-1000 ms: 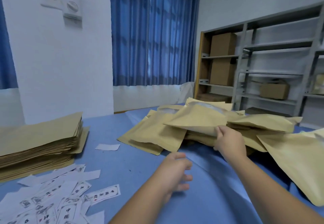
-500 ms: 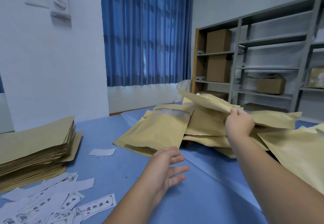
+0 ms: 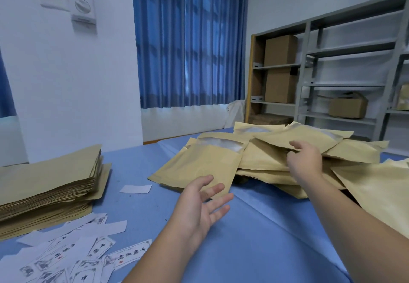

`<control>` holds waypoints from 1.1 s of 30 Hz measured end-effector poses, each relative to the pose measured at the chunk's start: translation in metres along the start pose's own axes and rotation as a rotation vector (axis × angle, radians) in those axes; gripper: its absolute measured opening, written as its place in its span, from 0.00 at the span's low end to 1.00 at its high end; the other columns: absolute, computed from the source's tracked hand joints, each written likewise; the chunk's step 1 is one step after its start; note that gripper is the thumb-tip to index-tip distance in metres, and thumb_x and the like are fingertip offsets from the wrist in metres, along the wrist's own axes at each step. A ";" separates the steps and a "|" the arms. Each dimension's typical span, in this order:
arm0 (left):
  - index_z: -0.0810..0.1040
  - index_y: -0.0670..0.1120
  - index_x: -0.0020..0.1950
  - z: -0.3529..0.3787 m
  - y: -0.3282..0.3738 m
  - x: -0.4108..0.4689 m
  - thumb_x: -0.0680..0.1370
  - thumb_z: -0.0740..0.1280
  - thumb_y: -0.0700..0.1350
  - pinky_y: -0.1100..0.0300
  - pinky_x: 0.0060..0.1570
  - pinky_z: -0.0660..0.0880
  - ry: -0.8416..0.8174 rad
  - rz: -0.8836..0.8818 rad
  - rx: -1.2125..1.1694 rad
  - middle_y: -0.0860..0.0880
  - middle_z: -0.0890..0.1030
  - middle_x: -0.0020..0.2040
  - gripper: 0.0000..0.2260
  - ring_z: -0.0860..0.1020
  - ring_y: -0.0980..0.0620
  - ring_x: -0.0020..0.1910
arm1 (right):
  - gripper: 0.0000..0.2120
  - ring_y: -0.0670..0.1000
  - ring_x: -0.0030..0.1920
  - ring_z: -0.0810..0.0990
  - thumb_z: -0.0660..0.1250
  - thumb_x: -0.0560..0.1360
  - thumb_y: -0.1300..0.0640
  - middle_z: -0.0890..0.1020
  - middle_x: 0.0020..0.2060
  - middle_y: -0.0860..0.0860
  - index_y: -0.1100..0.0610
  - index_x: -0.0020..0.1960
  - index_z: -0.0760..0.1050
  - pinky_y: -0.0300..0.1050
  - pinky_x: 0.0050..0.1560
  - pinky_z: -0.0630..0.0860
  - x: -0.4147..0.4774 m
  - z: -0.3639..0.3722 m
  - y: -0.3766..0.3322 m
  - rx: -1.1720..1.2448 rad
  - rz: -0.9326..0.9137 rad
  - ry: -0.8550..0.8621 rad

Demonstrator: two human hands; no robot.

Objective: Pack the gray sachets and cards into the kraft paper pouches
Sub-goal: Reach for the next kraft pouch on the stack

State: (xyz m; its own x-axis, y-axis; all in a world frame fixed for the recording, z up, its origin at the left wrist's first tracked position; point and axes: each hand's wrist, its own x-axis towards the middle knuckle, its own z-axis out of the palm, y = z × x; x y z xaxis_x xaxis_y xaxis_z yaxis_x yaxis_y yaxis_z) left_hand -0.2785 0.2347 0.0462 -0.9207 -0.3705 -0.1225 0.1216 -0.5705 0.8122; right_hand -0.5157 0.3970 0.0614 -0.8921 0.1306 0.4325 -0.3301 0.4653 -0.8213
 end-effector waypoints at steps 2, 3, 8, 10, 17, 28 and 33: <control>0.76 0.44 0.59 -0.005 0.006 -0.006 0.78 0.65 0.43 0.51 0.42 0.78 0.010 0.010 -0.014 0.41 0.81 0.55 0.11 0.84 0.39 0.46 | 0.19 0.56 0.50 0.79 0.60 0.73 0.65 0.76 0.60 0.53 0.53 0.60 0.77 0.50 0.53 0.77 -0.019 0.012 -0.009 -0.009 -0.075 -0.071; 0.76 0.44 0.58 -0.008 0.010 -0.009 0.77 0.65 0.43 0.51 0.42 0.78 0.017 0.018 -0.019 0.41 0.81 0.54 0.10 0.84 0.39 0.46 | 0.17 0.55 0.51 0.79 0.60 0.74 0.64 0.76 0.59 0.51 0.52 0.58 0.79 0.48 0.52 0.76 -0.030 0.019 -0.015 -0.005 -0.107 -0.111; 0.77 0.44 0.56 -0.041 0.034 -0.033 0.76 0.65 0.43 0.53 0.40 0.76 0.093 0.090 0.019 0.42 0.82 0.50 0.09 0.84 0.40 0.44 | 0.13 0.47 0.47 0.75 0.61 0.74 0.65 0.76 0.48 0.46 0.50 0.47 0.80 0.41 0.48 0.72 -0.086 0.059 -0.052 0.002 -0.364 -0.370; 0.78 0.44 0.55 -0.063 0.048 -0.049 0.76 0.66 0.43 0.55 0.36 0.75 0.147 0.123 0.049 0.43 0.82 0.46 0.09 0.84 0.42 0.41 | 0.12 0.46 0.47 0.74 0.62 0.74 0.64 0.76 0.47 0.45 0.52 0.49 0.81 0.39 0.51 0.69 -0.110 0.075 -0.069 -0.058 -0.504 -0.469; 0.79 0.45 0.55 -0.176 0.108 -0.124 0.78 0.63 0.45 0.57 0.37 0.72 0.485 0.300 0.165 0.46 0.82 0.50 0.09 0.80 0.49 0.38 | 0.13 0.51 0.56 0.76 0.59 0.77 0.59 0.76 0.56 0.48 0.51 0.57 0.78 0.48 0.56 0.72 -0.210 0.126 -0.134 -0.161 -0.895 -0.760; 0.80 0.45 0.51 -0.343 0.130 -0.215 0.78 0.65 0.37 0.55 0.38 0.72 0.966 0.372 0.489 0.42 0.81 0.39 0.06 0.77 0.45 0.33 | 0.14 0.55 0.55 0.72 0.60 0.76 0.58 0.68 0.57 0.51 0.54 0.61 0.72 0.45 0.41 0.65 -0.334 0.175 -0.200 -0.390 -1.310 -0.808; 0.79 0.47 0.50 -0.370 0.128 -0.206 0.77 0.64 0.37 0.62 0.26 0.65 0.935 0.305 0.529 0.45 0.77 0.29 0.07 0.72 0.49 0.23 | 0.18 0.55 0.56 0.70 0.62 0.73 0.61 0.69 0.58 0.52 0.55 0.63 0.68 0.47 0.45 0.67 -0.339 0.198 -0.230 -0.447 -1.211 -0.587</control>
State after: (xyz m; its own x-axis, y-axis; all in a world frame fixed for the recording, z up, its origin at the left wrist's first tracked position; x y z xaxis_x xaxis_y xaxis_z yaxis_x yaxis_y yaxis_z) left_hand 0.0635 -0.0333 -0.0351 -0.2104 -0.9746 -0.0765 -0.0832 -0.0601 0.9947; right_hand -0.1985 0.0722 0.0305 -0.1657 -0.8684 0.4674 -0.9463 0.2735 0.1726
